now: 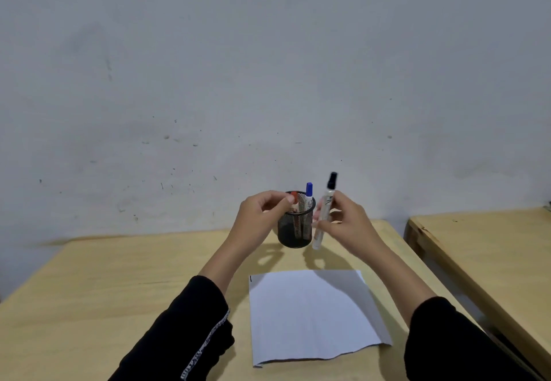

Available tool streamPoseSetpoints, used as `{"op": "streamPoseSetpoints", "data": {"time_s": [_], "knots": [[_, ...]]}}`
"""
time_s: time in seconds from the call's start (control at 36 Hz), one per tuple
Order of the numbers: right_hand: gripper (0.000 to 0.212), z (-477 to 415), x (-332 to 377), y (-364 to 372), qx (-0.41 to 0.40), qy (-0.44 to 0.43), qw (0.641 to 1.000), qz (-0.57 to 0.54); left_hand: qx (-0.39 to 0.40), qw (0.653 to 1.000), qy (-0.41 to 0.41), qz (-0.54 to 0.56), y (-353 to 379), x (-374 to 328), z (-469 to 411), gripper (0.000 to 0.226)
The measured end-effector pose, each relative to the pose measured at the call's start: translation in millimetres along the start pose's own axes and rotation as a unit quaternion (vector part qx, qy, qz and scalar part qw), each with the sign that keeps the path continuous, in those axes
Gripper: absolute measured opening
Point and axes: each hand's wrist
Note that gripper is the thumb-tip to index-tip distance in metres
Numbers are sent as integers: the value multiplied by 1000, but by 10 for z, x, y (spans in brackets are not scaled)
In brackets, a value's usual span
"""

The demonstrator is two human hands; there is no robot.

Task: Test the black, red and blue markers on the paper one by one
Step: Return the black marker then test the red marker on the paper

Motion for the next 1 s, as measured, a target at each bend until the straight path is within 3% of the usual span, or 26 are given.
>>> {"op": "streamPoseSetpoints", "data": {"time_s": [0.08, 0.14, 0.25, 0.42, 0.61, 0.72, 0.86, 1.0], "knots": [[36, -21, -25, -105, -71, 14, 994, -78, -40, 998, -12, -51, -143, 191, 86, 16], [36, -70, -33, -164, -108, 19, 987, -118, -59, 995, -36, -67, -188, 315, 118, 32], [35, -214, 6, -236, -153, 28, 973, -168, -24, 991, -74, -105, -109, 443, 103, 69], [20, -427, 97, -153, -102, 60, 968, -223, 0, 998, -51, -24, 81, 458, 59, 59], [13, -593, -85, 12, -22, 69, 991, -113, -19, 999, -44, -13, 148, 646, -30, 63], [27, -626, -117, 16, -21, 65, 997, -37, -18, 999, -40, -13, 117, 663, -51, 57], [8, -643, -101, 35, -12, 58, 998, 3, -14, 999, -41, -25, 114, 667, -69, 57], [5, -668, -99, 21, -8, 55, 998, 29, -7, 999, -40, -18, 110, 684, -71, 59]]}}
Point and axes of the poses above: each hand's wrist, its own z-axis away from the middle knuckle, its own y-axis out of the palm, x = y × z, and after that the axes turned 14 degrees about z, right-handed
